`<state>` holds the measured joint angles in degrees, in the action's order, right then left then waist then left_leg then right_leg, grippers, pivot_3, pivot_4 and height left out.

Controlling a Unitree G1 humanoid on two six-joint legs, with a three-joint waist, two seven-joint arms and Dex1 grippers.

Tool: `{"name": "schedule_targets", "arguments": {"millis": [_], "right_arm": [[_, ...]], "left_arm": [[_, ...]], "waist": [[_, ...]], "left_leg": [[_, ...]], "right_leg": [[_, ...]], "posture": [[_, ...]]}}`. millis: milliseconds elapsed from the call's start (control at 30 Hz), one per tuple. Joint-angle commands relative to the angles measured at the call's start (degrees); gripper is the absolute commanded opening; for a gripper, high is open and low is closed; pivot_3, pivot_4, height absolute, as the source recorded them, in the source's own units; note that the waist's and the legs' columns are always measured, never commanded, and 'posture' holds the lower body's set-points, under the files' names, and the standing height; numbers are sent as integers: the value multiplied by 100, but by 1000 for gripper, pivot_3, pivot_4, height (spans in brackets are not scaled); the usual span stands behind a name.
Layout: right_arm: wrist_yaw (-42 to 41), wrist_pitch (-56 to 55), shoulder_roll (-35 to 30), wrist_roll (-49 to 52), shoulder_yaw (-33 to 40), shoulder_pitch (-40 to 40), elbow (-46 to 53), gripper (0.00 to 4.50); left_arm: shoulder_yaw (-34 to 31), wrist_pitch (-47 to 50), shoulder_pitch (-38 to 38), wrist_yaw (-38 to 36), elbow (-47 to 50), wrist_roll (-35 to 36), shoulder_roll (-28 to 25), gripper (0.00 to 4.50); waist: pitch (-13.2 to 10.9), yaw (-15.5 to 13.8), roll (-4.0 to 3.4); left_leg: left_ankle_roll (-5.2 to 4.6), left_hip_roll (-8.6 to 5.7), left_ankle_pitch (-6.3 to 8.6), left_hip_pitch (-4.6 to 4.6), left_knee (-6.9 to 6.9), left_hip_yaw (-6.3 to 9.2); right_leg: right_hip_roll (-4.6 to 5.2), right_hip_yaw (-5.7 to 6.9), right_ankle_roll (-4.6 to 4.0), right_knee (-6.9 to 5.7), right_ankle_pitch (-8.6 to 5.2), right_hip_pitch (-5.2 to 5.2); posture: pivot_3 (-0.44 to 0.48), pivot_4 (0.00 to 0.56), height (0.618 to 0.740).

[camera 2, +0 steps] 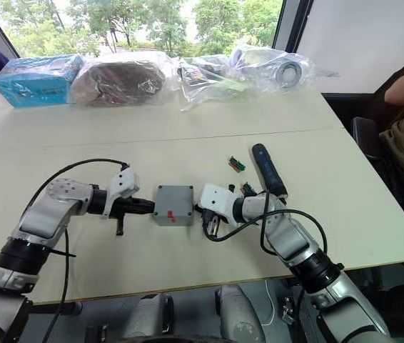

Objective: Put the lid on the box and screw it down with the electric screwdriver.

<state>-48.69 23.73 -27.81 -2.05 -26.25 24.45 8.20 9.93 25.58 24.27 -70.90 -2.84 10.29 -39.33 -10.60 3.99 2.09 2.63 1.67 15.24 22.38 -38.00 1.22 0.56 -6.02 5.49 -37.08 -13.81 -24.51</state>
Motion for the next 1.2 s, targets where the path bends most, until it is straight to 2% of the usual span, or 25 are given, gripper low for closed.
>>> {"name": "schedule_targets", "arguments": {"millis": [33, 433, 567, 667, 800, 900, 1067, 1200], "right_arm": [[-159, -280, 263, 38, -215, 144, 56, 38], [-274, -550, 200, -246, -118, 179, -132, 38], [-298, -775, -158, -389, 93, 125, -52, 38], [-242, -541, -316, -83, 603, -7, 274, 38], [-224, 91, -437, 427, 1254, -254, 794, 1190], [-50, 791, -568, 775, 1906, -478, 1218, 2446], [261, 1955, -631, 1193, 2491, -666, 1515, 4298], [634, 2782, -561, 1413, 2729, -650, 1558, 4298]], "left_arm": [[-95, 20, -54, -31, 528, 288, 3, 0], [-213, 19, -384, -45, 769, 255, -275, 0], [-511, -33, -713, -301, 1125, 476, -739, 0], [-894, 95, -897, -388, 1459, 797, -1074, 0], [-1339, 564, -815, -294, 1912, 1434, -1171, 0], [-1702, 1200, -512, -112, 2368, 2183, -1155, 0], [-1704, 1585, -162, 290, 2735, 2617, -1069, 0], [-1607, 1650, -63, 452, 2812, 2735, -1031, 0]], "waist": [[0, 2, -1], [-1, 7, -1], [-4, 5, -5], [-11, -10, -4], [-16, -19, -6], [-20, -24, -4], [-23, 12, -8], [-26, 9, -14]], "left_leg": [[0, -1, 0, 1, 0, -1], [0, 0, 0, 0, 0, 0], [0, 1, 0, 0, 1, -2], [0, 2, 0, 3, 2, -3], [0, 0, 0, 7, 0, -2], [0, 0, 0, 9, 0, -2], [0, 0, 0, 6, 0, -2], [0, 2, 0, 4, 2, -2]], "right_leg": [[2, 0, 0, 1, 0, 0], [0, 1, -1, 0, 0, -1], [1, 0, -1, 1, 0, -3], [3, 0, -2, 2, -1, -6], [8, 0, -2, 4, -2, -5], [7, 0, -1, 5, -2, -5], [5, -1, 1, 6, -2, -5], [0, -1, 1, 4, -2, -6]], "posture": [[0, 150, 740], [0, 150, 740], [0, 150, 740], [0, 150, 740], [0, 150, 740], [0, 150, 740], [0, 150, 740], [0, 150, 740]]}}
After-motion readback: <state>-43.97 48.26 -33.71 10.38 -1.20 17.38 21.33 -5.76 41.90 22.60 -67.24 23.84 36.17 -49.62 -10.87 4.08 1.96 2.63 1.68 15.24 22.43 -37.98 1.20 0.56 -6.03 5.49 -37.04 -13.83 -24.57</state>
